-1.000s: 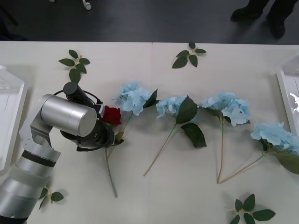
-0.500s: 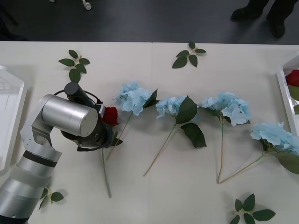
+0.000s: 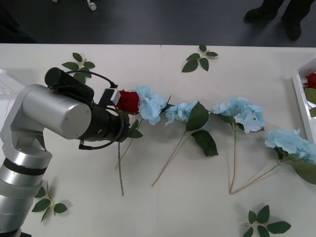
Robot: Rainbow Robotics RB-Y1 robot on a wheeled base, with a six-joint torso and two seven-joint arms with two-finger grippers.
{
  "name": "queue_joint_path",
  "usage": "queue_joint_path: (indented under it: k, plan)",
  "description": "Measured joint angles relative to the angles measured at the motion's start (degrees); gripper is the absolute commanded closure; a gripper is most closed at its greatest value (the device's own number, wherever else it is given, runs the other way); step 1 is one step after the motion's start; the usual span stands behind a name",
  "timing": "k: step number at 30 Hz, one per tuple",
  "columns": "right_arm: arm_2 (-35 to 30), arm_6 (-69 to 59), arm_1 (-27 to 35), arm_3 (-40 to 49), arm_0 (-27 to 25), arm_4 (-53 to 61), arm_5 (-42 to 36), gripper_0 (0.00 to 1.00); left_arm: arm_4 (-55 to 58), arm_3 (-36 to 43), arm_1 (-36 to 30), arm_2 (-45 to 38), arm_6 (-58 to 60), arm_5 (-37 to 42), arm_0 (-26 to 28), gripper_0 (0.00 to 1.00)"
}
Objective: Put the red flowers into the right box and the blue flowers into the left box
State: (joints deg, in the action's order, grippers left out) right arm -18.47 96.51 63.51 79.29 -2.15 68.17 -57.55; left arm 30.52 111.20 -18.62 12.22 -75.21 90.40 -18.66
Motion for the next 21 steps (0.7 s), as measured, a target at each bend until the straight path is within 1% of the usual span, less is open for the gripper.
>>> queue_joint_path:
  k: [6,9,12,14,17,21]
  plan:
    - [-0.1,0.0,0.0,5.2,1.5,3.2,-3.1,0.36,8.0,5.4,0.0,-6.3,-13.6,-0.5,0.0,1.00]
    - [0.4,0.0,0.0,8.7,1.9,4.7,-3.7,0.36,15.7,7.0,0.0,-9.7,-17.1,-3.1,0.0,1.00]
    - [0.4,0.0,0.7,12.1,1.9,8.6,-3.7,0.36,25.6,7.2,0.0,-13.3,-19.8,-5.9,0.0,1.00]
    - [0.4,0.0,1.9,13.9,1.9,11.1,-3.7,0.36,29.5,7.2,0.0,-15.0,-23.8,-7.4,0.1,1.00]
    - [0.4,0.0,4.7,16.3,1.9,18.2,-3.7,0.36,38.6,7.2,0.0,-16.6,-30.1,-10.9,0.5,1.00]
    - [0.2,0.0,9.0,19.4,1.5,24.8,-3.7,0.36,46.0,7.2,0.6,-16.8,-37.0,-14.8,1.7,1.00]
